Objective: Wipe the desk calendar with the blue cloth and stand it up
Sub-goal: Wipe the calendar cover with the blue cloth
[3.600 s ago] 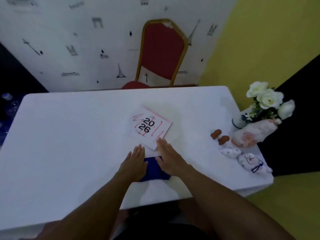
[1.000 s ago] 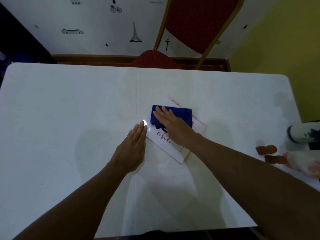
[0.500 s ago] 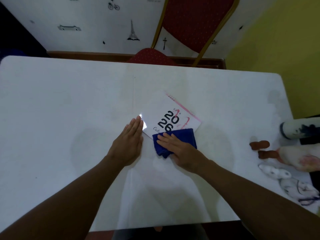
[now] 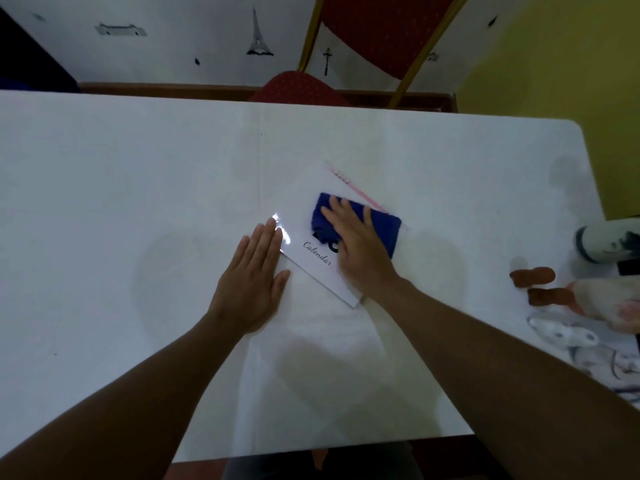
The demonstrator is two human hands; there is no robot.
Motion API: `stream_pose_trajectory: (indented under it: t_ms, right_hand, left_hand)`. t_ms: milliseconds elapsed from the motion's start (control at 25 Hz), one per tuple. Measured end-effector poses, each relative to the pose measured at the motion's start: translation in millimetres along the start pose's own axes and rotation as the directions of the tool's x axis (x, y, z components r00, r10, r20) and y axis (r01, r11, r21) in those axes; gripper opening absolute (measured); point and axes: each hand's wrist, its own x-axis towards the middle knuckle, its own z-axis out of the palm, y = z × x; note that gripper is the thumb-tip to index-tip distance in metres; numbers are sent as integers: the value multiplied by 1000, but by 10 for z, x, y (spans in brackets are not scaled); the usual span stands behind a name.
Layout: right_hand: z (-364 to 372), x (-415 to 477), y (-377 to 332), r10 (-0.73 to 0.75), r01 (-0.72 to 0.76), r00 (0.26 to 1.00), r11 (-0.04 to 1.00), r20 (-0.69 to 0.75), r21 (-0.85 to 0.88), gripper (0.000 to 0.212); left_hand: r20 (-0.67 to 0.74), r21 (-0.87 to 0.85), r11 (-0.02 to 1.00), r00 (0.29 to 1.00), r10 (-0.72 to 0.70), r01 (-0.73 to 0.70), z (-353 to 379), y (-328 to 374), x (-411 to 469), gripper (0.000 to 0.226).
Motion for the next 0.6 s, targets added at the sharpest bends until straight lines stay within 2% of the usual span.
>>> stream_pose_trajectory:
  t_ms: [280,360,480,520,600]
  right_hand:
    - [-96,-902,-46,-212,210,974,977,76,26,51]
    - [-267,-826,-11,-148,150,989,984,-28,91,49]
    - [-463,-345,80,78,-36,964,986,-254,163,54]
    - [-482,-154,93,126,-87,962,982,-243,165,57]
    - [-406,103,70,146,-130,986,975,-82,178,62]
  left_hand:
    - [13,57,998,1000,-21,21,-8,40,-3,68]
    - [-10,67,998,1000,-11,12,3,42,5,68]
    - [-47,76,997,999,8,-4,31,40,5,68]
    - [-57,80,997,998,11,-6,38,40,3,68]
    - [-59,84,996,998,12,-7,43,38,-2,68]
